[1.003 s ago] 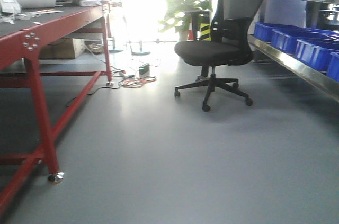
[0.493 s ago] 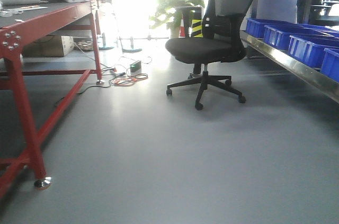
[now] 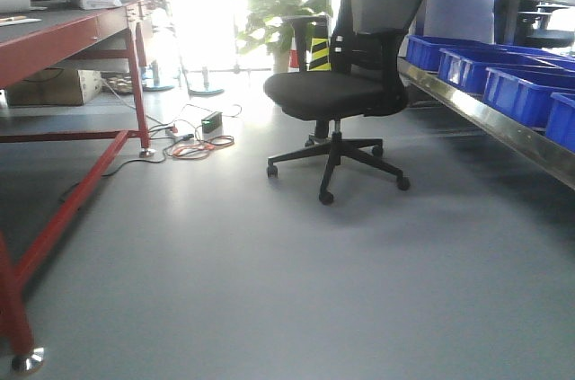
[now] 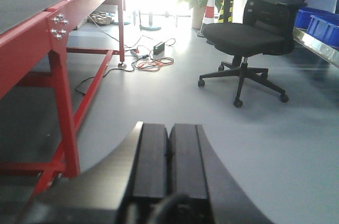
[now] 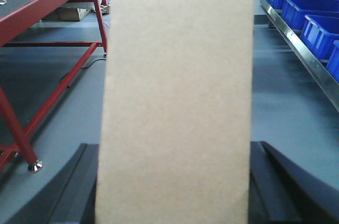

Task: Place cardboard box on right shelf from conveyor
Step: 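Drive the base past the red table toward the blue-bin shelf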

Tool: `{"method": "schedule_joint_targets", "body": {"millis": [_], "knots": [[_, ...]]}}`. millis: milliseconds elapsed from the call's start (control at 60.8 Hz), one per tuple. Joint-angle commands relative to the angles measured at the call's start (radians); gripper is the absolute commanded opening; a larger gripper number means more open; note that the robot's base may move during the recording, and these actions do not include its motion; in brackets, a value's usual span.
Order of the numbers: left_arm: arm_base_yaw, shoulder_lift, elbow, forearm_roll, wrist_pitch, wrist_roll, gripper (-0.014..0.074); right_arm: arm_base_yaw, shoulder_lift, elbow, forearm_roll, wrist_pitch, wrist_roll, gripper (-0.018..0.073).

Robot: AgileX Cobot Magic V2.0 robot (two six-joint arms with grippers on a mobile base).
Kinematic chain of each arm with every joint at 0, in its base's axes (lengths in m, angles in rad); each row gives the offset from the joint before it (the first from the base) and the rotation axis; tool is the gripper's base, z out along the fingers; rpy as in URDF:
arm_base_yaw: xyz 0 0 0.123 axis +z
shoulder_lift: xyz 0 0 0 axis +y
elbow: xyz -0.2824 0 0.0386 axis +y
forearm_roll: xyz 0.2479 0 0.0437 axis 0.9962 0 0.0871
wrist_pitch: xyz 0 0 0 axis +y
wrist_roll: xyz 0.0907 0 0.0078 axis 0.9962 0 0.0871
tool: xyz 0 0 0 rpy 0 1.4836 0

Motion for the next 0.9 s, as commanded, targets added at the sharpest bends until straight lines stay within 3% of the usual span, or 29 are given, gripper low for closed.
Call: {"method": "schedule_joint_targets", "body": {"millis": [0,888], "knots": [[0.001,-0.016,0.008,-0.006,-0.086,0.0,-0.0116,-0.005,0.024,-0.025,-0.013,-0.099,-0.008,0.0215],[0.001,-0.016,0.008,-0.006,-0.086,0.0,-0.0116,-0.005,0.024,-0.022,-0.013,-0.1,-0.008,0.0215]]}}
